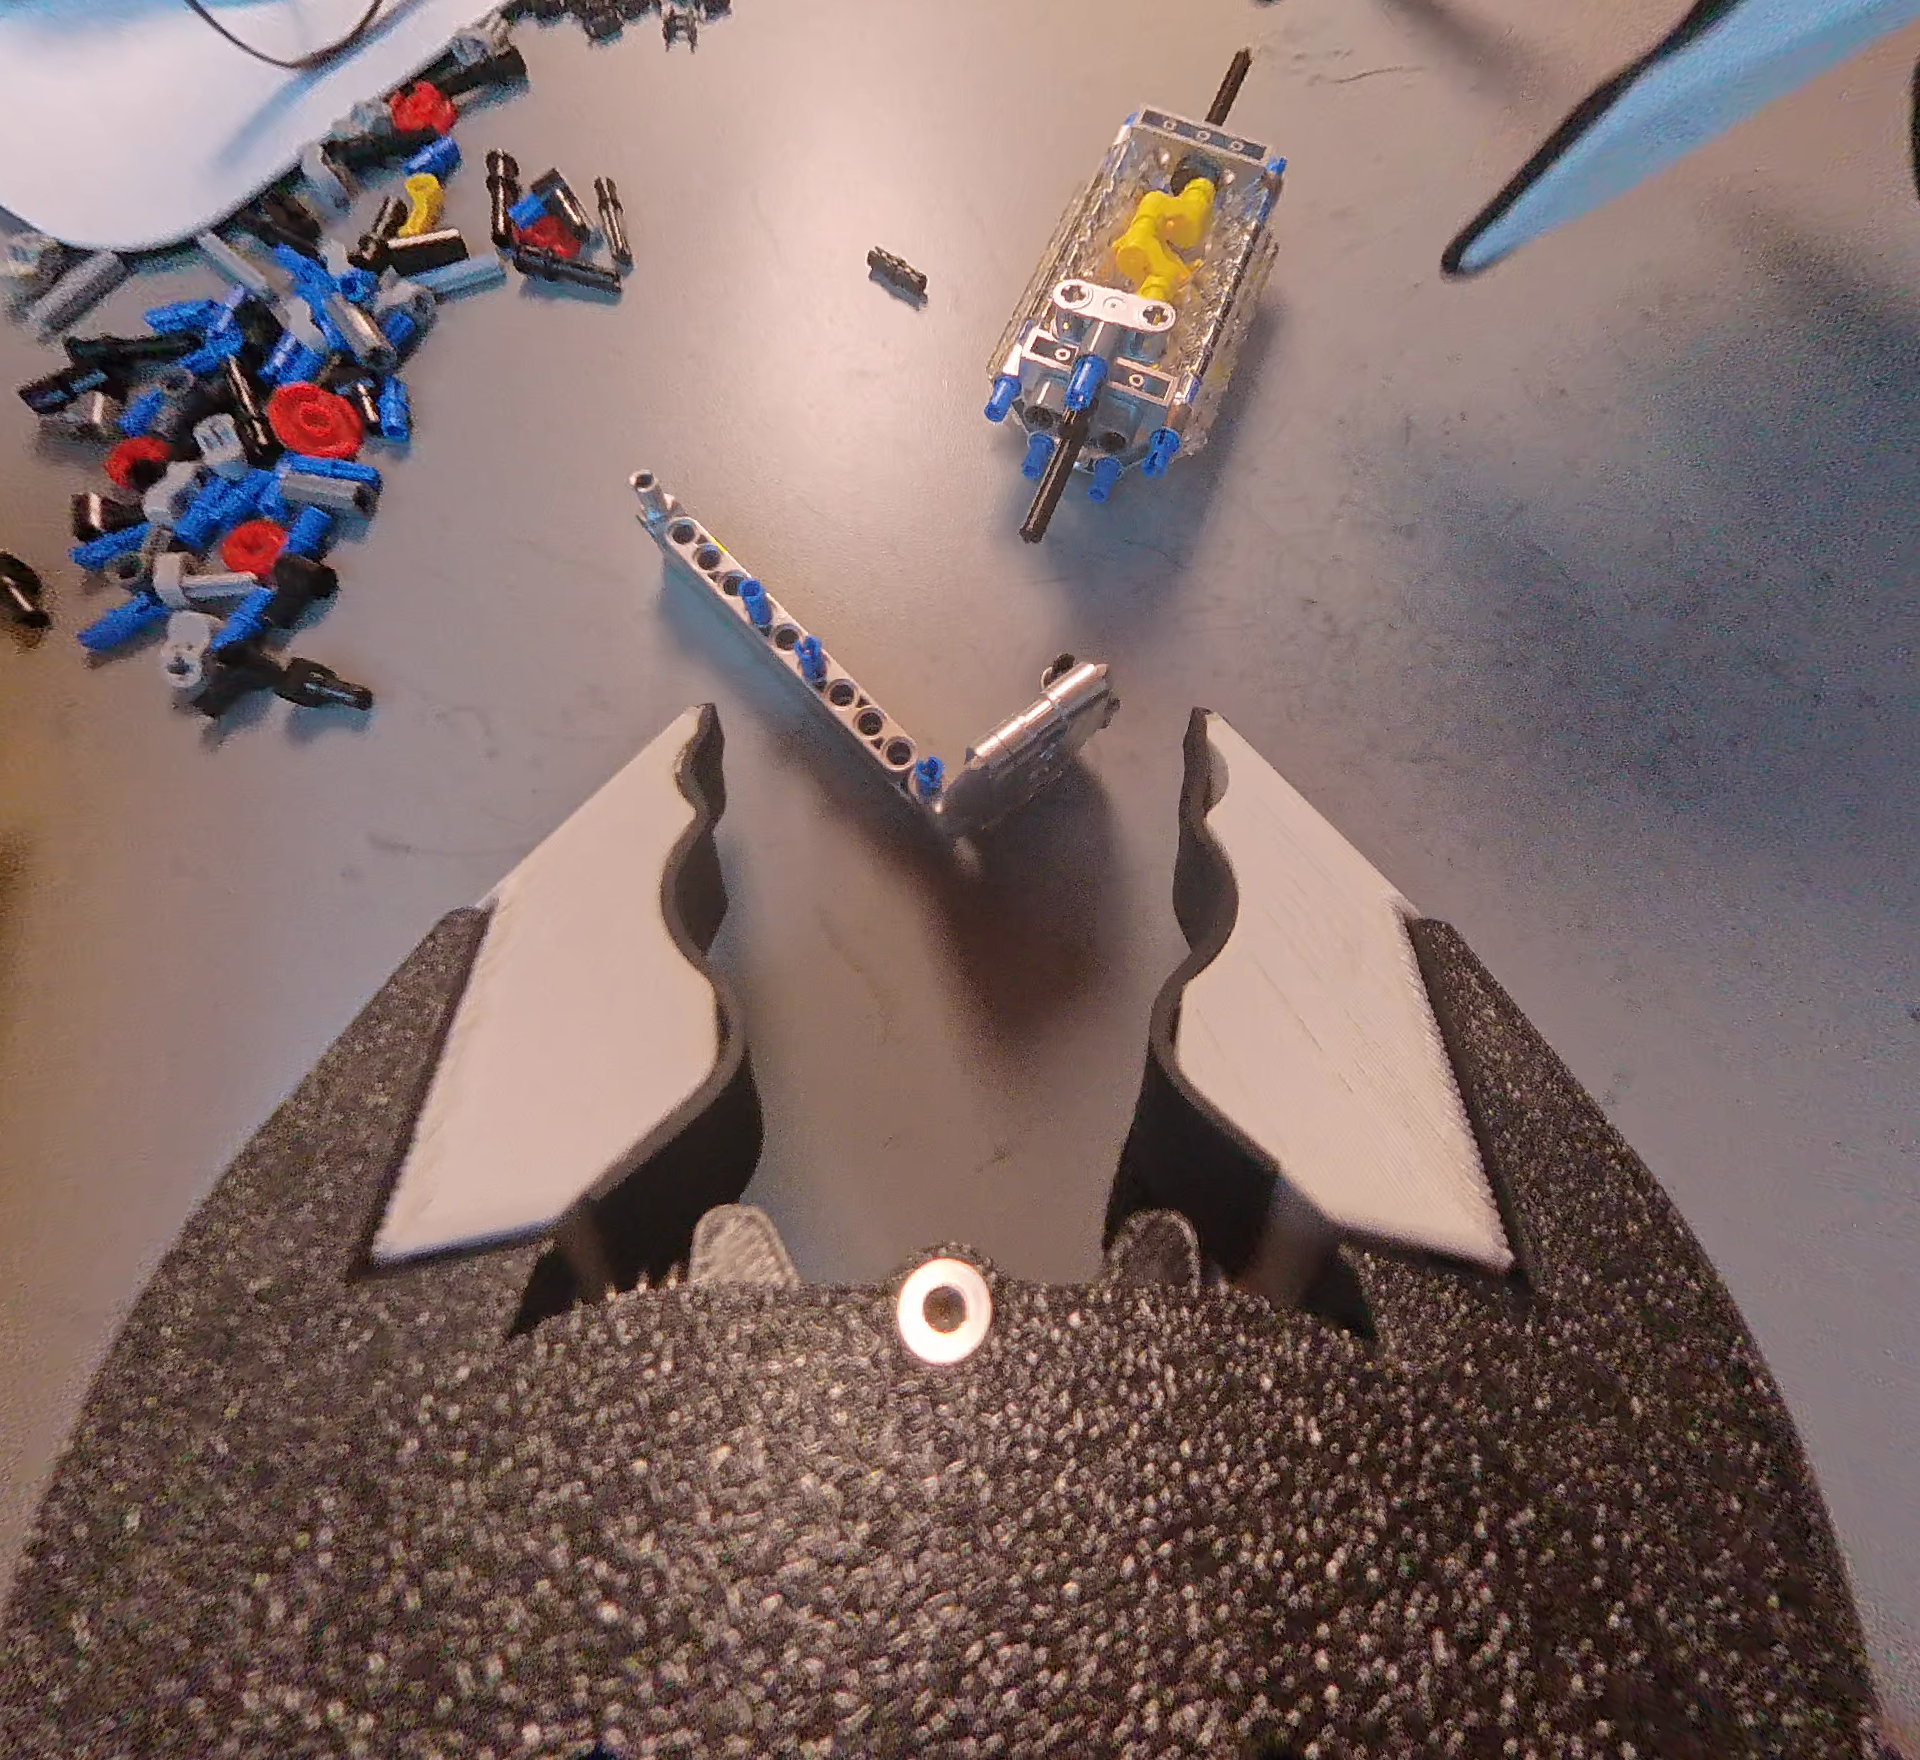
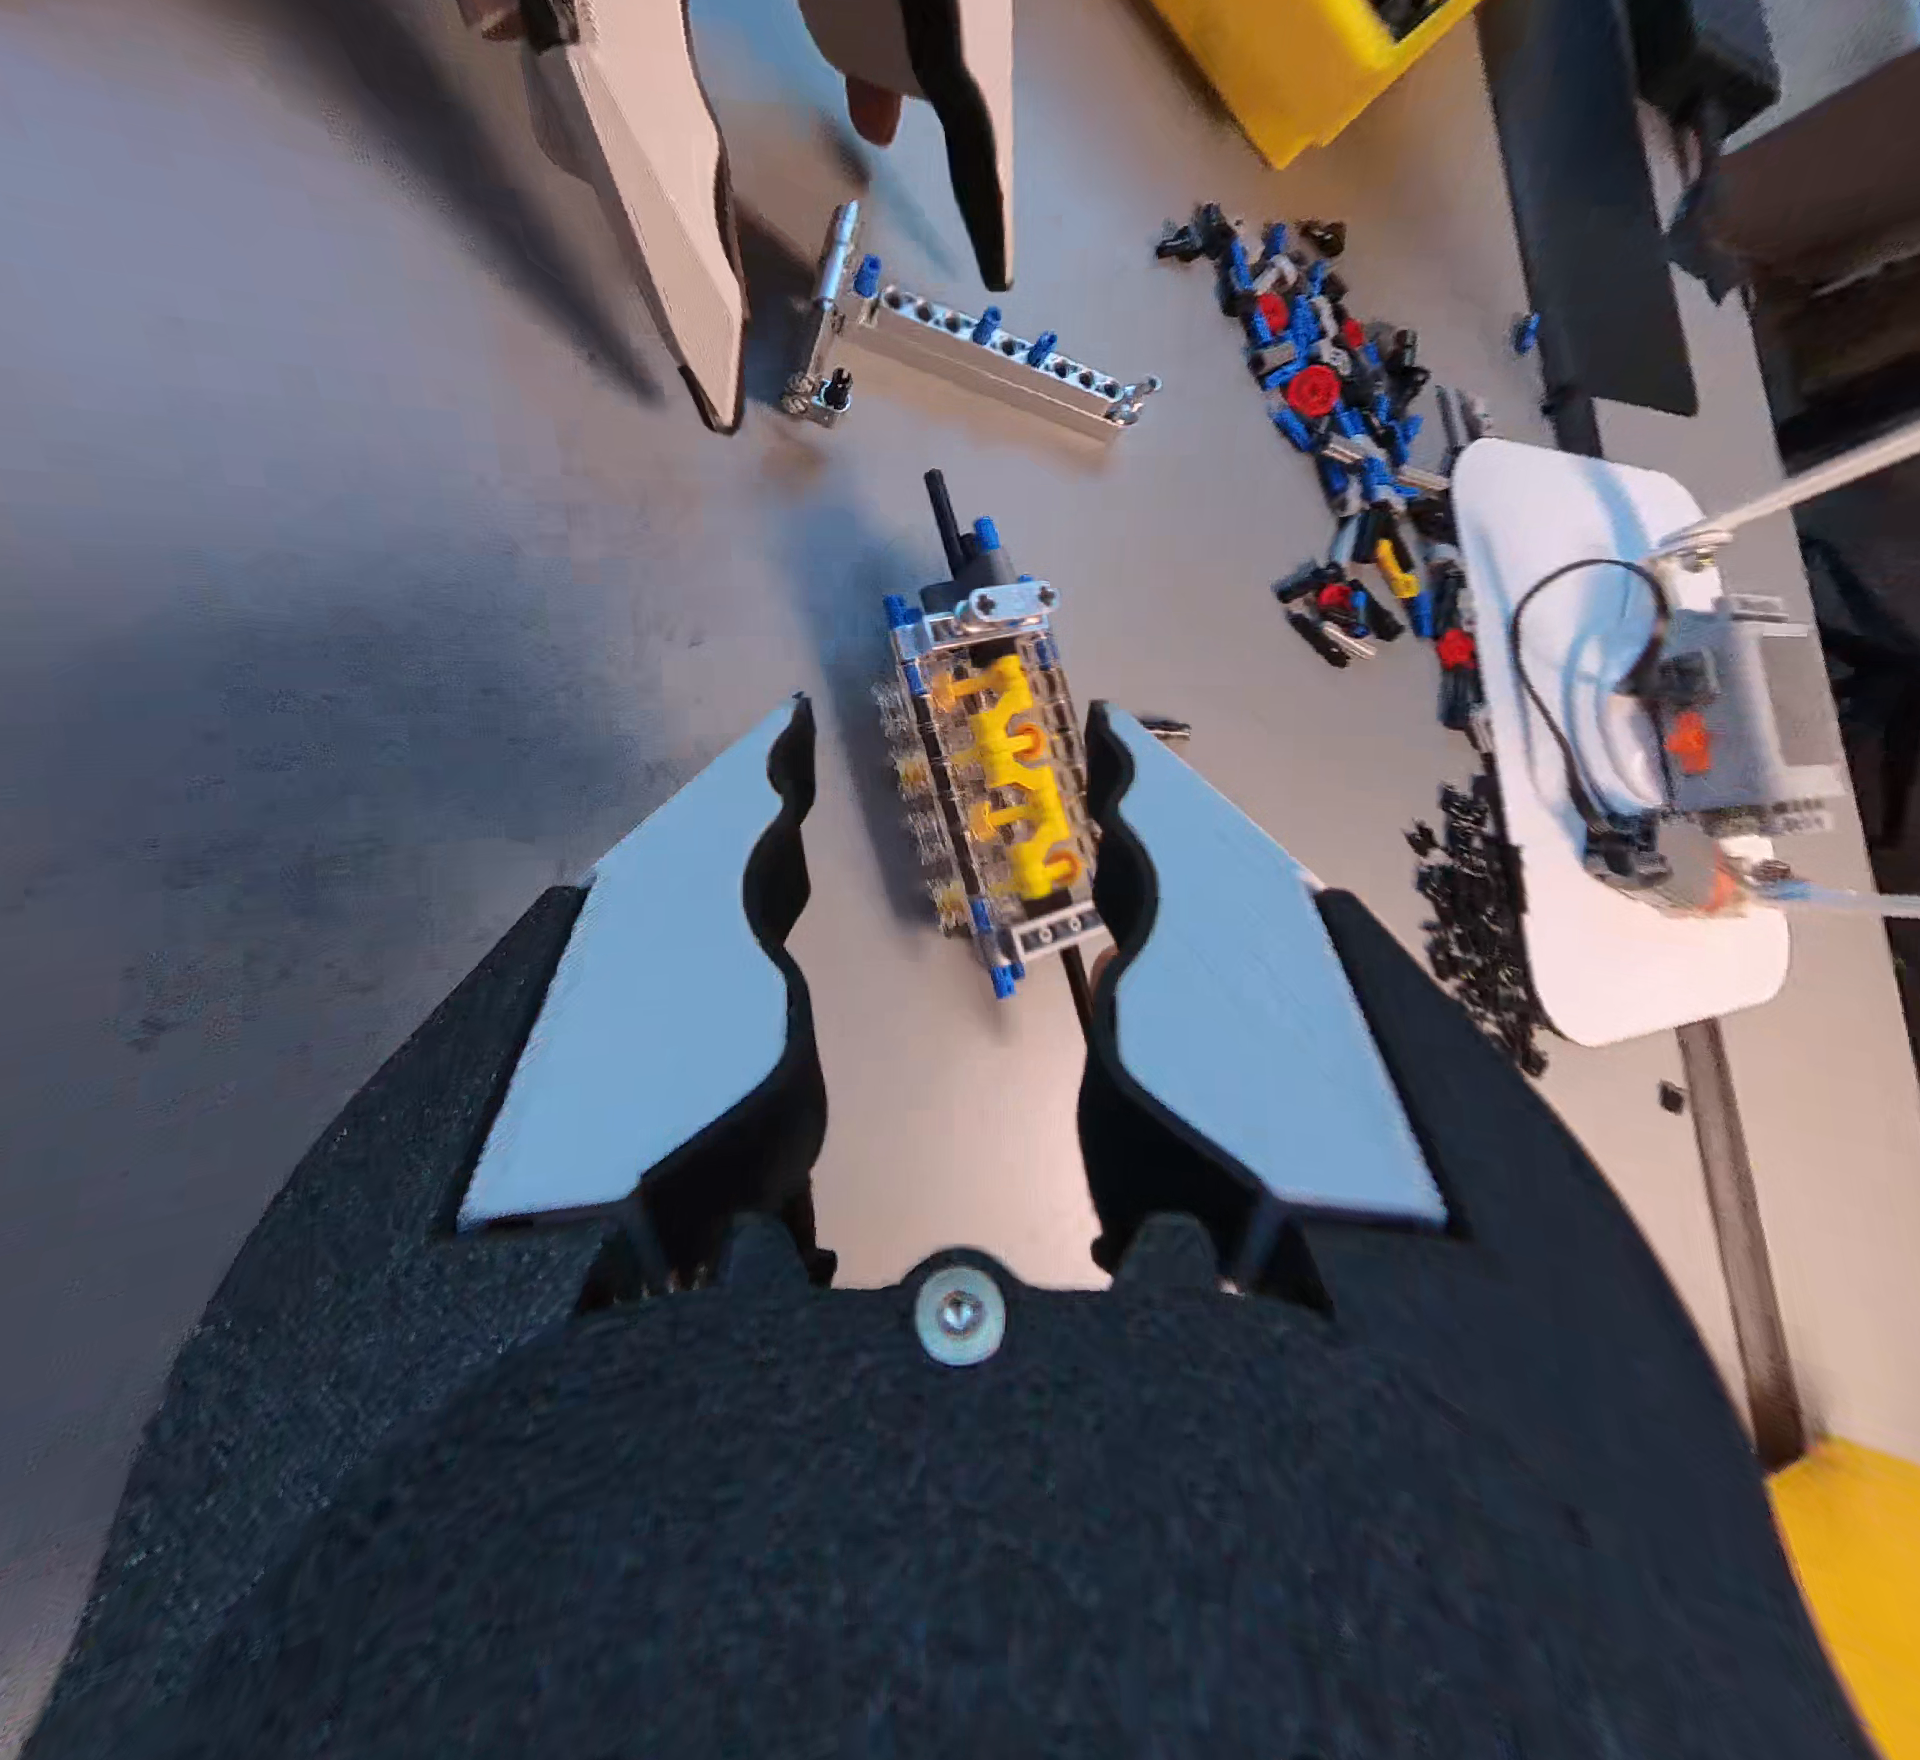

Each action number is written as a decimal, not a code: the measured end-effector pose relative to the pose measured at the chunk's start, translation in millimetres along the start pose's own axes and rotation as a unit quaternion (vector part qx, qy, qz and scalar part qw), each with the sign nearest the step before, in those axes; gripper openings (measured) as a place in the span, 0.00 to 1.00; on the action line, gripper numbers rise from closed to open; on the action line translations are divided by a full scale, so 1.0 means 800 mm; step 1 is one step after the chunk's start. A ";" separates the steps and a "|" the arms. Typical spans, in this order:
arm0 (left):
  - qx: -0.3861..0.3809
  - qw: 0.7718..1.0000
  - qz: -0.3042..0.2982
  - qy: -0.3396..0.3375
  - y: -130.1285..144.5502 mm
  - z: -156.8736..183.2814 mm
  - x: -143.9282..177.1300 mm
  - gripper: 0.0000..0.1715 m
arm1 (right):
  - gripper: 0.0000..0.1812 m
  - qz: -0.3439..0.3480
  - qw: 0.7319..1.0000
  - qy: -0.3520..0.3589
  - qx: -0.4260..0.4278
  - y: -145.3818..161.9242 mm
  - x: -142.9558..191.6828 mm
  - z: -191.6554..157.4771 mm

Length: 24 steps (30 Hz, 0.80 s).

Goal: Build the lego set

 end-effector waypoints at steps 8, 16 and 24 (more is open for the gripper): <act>-0.044 0.999 -0.027 -0.006 0.001 0.021 -0.016 0.27 | 0.39 -0.001 0.999 -0.038 -0.032 0.023 -0.017 0.019; -0.109 0.991 -0.019 0.072 0.011 0.043 -0.003 0.15 | 0.31 -0.049 0.990 -0.123 -0.042 0.053 -0.037 0.019; -0.068 0.994 0.001 0.081 -0.003 0.049 0.008 0.35 | 0.30 -0.062 0.989 -0.133 -0.028 0.066 -0.011 -0.014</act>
Point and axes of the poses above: each gripper's, where its closed fingertips meet, x back along the fingers, y out of its underside, z = x × y across the jaws, the point moved 2 cm from there along x, back along the fingers, and after that the axes turned 4 degrees about -y, right-handed, at the moved point
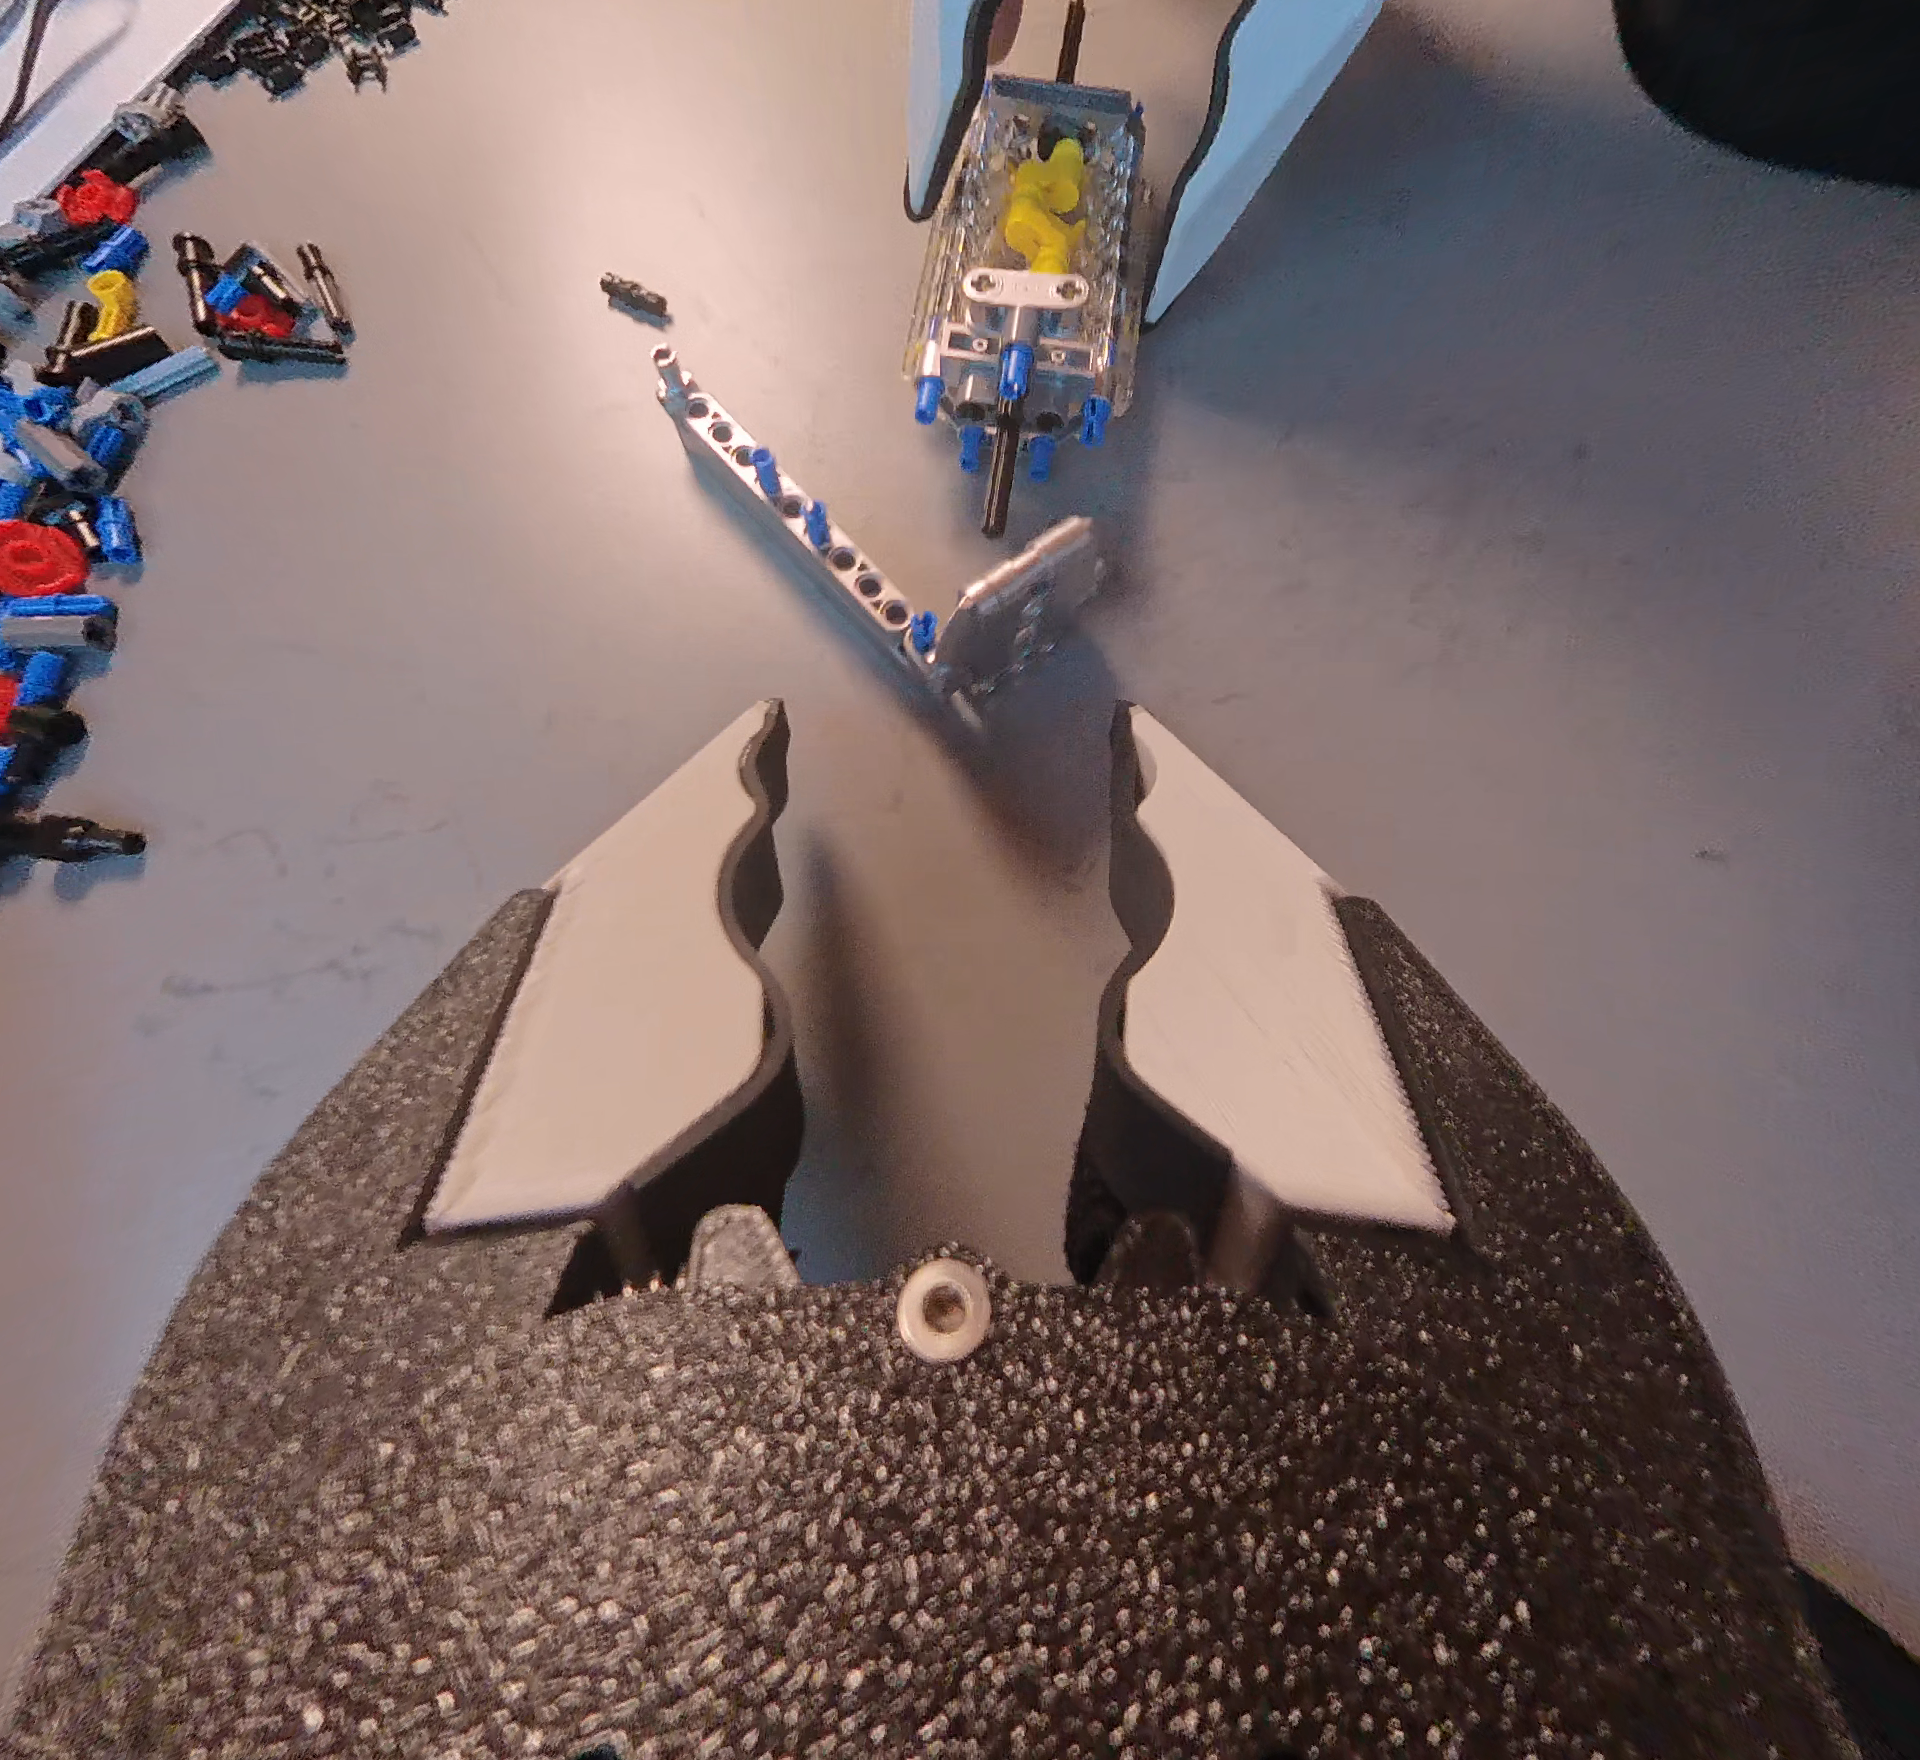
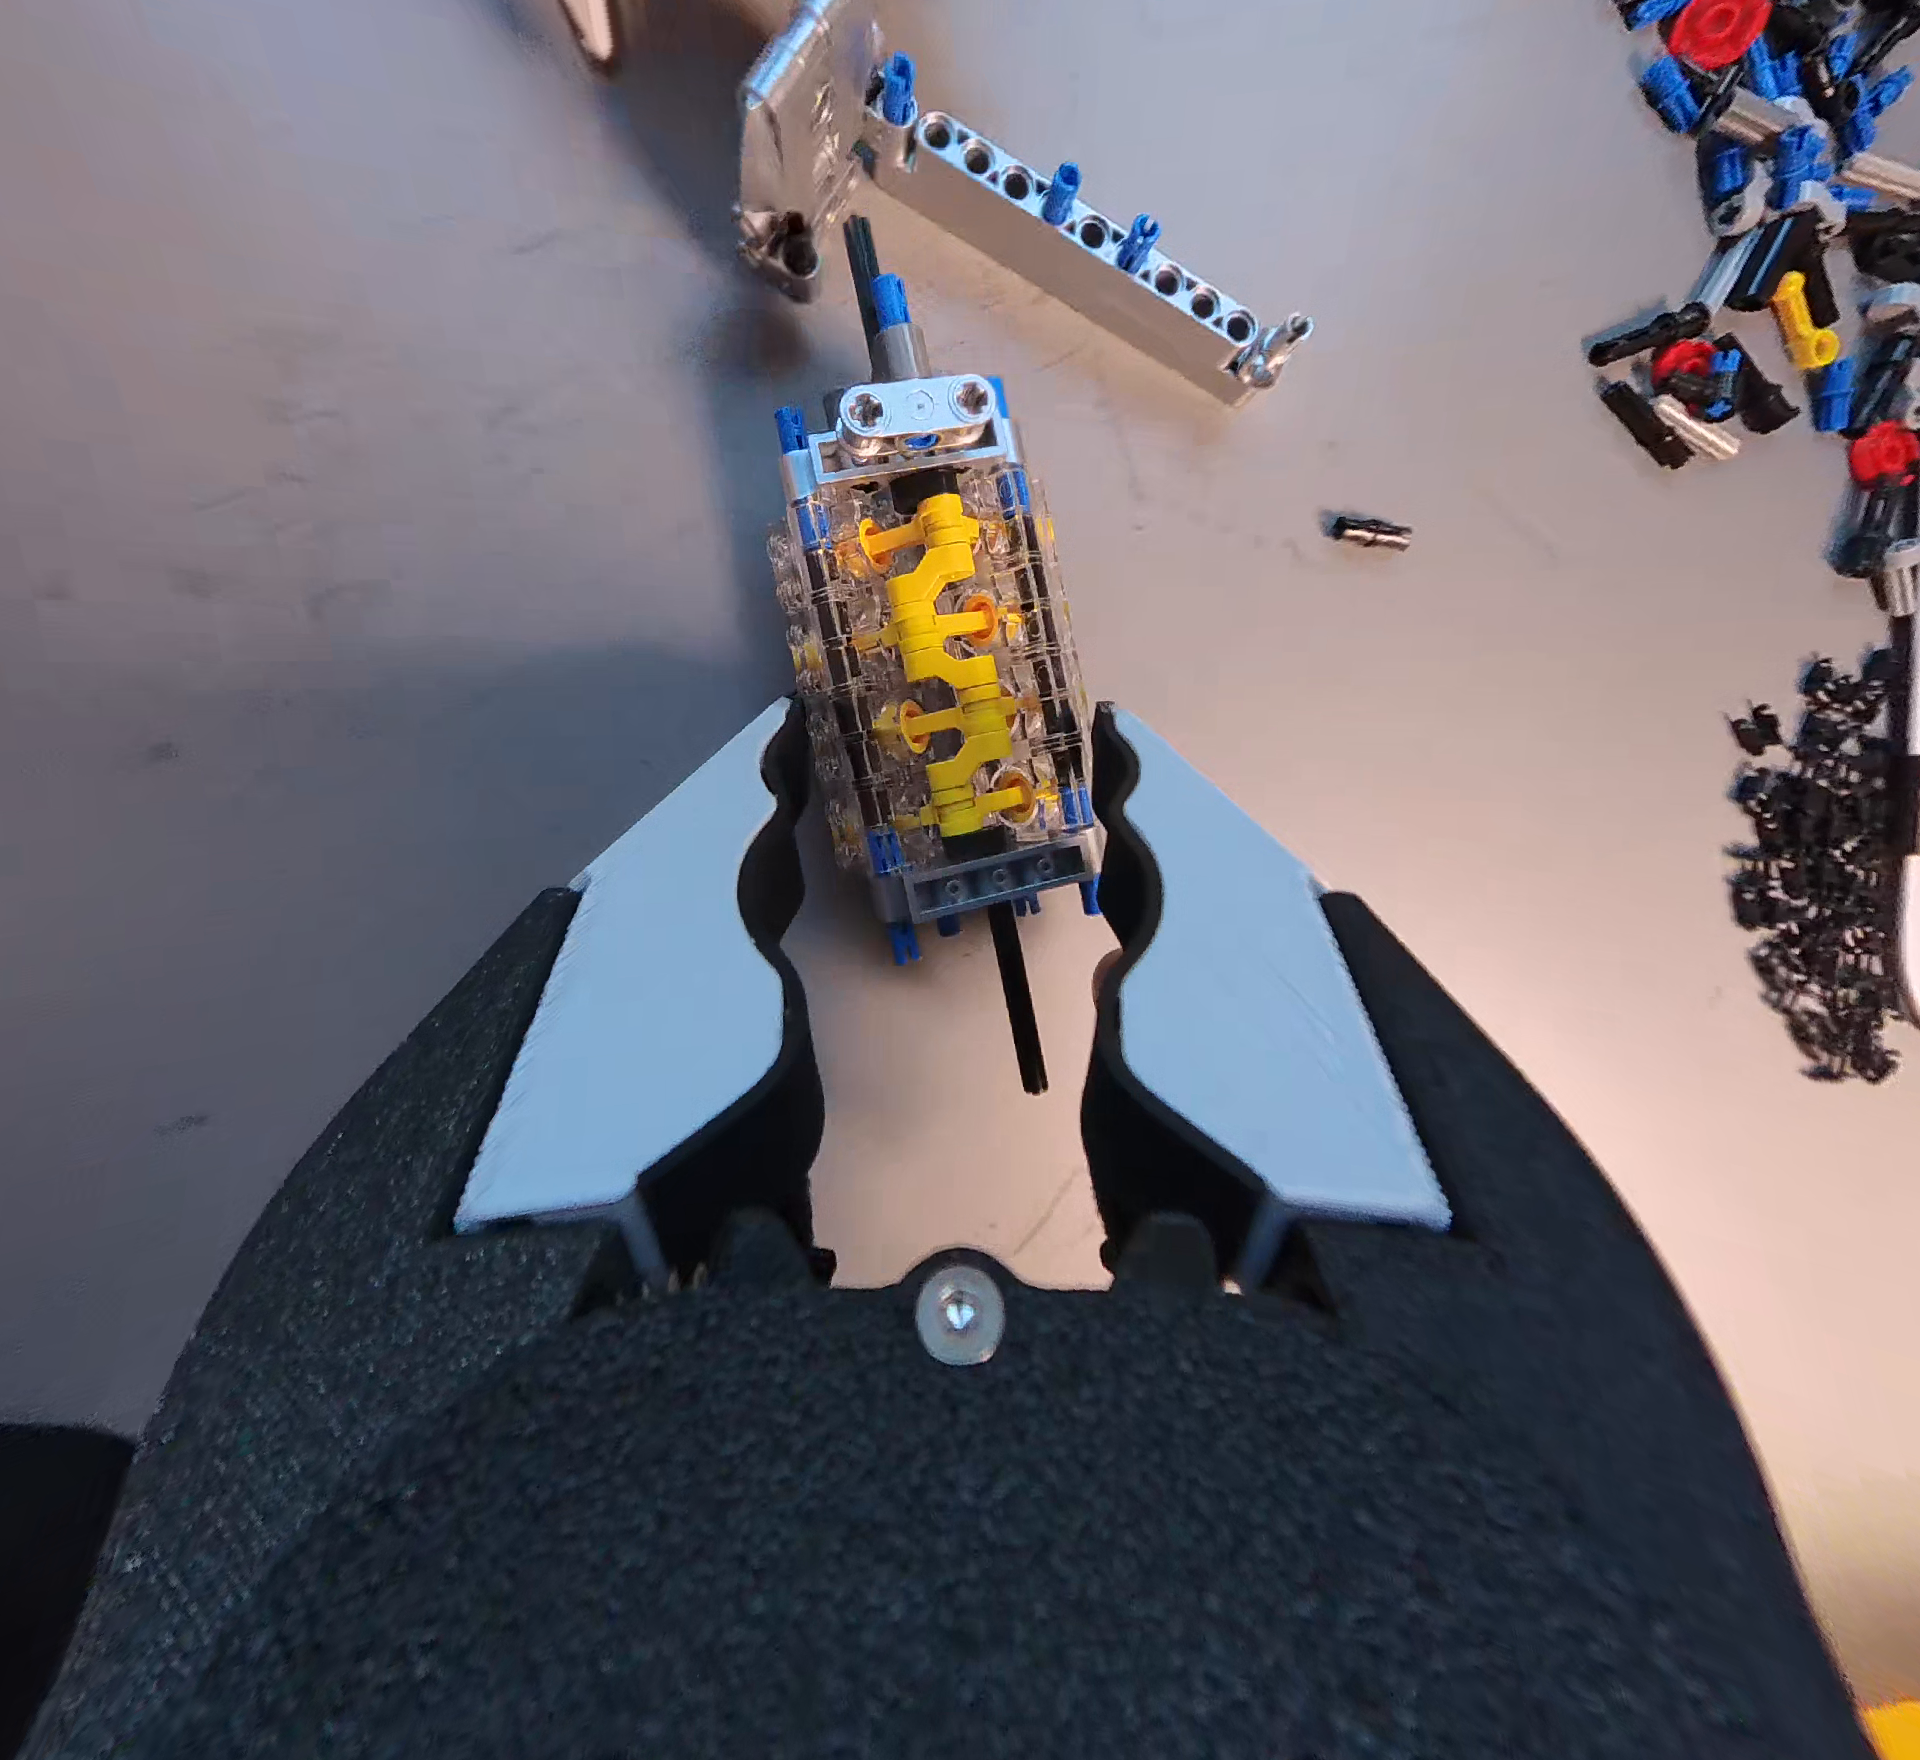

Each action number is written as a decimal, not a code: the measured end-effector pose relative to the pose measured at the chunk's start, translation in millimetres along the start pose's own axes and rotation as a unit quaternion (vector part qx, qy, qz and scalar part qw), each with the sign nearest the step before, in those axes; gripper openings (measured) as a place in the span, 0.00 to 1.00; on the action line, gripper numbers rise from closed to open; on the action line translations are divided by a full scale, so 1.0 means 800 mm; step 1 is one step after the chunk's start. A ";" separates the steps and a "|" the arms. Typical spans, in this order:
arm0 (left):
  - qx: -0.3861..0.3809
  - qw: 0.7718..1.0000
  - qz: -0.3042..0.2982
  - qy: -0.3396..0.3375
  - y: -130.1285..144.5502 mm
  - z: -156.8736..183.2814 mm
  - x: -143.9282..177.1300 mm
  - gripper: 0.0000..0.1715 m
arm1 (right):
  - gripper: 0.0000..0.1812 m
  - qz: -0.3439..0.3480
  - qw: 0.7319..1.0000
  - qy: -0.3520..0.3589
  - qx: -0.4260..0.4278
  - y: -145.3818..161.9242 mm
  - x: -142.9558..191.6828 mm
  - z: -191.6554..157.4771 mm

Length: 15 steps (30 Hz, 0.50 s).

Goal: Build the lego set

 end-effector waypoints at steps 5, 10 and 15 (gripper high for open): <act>0.010 0.999 -0.025 -0.042 -0.010 0.012 -0.036 0.46 | 0.30 0.000 1.000 -0.002 0.001 0.007 0.006 -0.012; -0.024 0.998 -0.025 -0.045 -0.013 0.009 -0.041 0.26 | 0.30 0.021 1.000 -0.021 0.005 0.009 0.008 -0.016; -0.079 0.996 -0.022 0.031 -0.006 0.022 -0.034 0.25 | 0.30 0.033 0.998 -0.046 0.026 0.007 0.009 -0.030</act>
Point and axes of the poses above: each gripper's, where its closed fingertips meet, x back along the fingers, y out of its underside, z = x × y across the jaws, the point moved 2 cm from there along x, back along the fingers, and after that the axes turned 4 degrees about -y, right-handed, at the moved point
